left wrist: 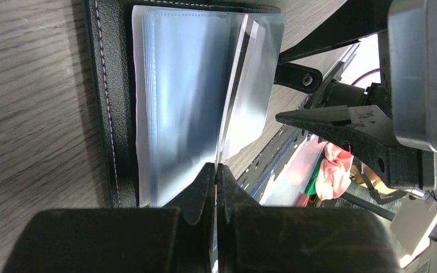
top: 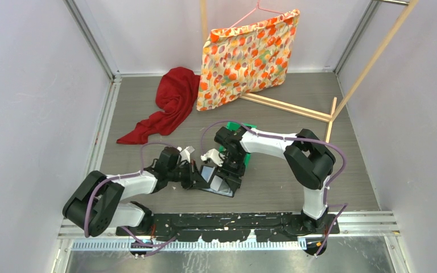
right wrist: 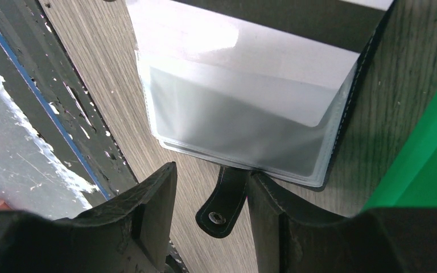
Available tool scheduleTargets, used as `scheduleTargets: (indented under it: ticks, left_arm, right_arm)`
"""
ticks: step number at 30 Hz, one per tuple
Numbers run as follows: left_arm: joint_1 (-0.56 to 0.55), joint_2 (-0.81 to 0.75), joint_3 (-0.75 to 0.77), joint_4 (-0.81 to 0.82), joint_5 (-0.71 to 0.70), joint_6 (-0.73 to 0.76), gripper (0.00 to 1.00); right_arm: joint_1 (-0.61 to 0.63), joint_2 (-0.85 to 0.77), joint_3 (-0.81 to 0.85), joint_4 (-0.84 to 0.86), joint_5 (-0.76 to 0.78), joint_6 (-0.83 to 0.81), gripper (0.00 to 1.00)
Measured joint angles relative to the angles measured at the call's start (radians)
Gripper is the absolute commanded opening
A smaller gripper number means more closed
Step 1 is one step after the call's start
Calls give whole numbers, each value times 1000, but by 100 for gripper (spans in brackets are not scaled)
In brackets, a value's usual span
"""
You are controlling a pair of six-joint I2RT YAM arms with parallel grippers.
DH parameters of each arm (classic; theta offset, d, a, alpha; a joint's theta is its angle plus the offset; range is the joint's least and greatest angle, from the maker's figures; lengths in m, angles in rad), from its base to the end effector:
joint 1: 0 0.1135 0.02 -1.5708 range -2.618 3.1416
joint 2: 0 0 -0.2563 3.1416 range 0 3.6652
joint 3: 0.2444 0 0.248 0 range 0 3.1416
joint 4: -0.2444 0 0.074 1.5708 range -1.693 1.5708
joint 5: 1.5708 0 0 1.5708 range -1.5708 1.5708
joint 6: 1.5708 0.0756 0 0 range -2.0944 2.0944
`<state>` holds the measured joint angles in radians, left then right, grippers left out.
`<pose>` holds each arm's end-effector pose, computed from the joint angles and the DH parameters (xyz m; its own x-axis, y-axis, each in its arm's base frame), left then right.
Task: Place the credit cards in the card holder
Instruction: Insert the credit card into the card holder.
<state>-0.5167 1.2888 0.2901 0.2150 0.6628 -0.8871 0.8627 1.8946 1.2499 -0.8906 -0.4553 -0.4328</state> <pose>0.1718 -0.1511 0.0955 -0.9834 -0.1441 -0.1107 0.0095 0.5673 -0.8235 0.1926 0.2761 0.1180 -0.2997 -0.9291 -0.2165 -0.9011 0.2011 0.3840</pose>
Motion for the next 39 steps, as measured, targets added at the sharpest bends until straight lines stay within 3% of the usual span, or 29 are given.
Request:
scheduleTargets:
  ticks: [8,16,25,32,39]
  left_arm:
    - [-57,38,-1,58,-22,-51,3]
    - [-98,65,7,63,-26,-84,32]
    - [-103,58,53,0,-60,-114,49]
    - [-101,-79,83,-147,-170,-117,54]
    - [-97,-89,94,-192,-220,-115,51]
  right_arm:
    - [0,4,3,-3,1,0,53]
    - [2,4,5,-4,2,0,53]
    - [2,3,5,-4,1,2,54]
    - [3,1,4,-3,0,1,54]
    - [5,-9,2,1,-36,-3,54]
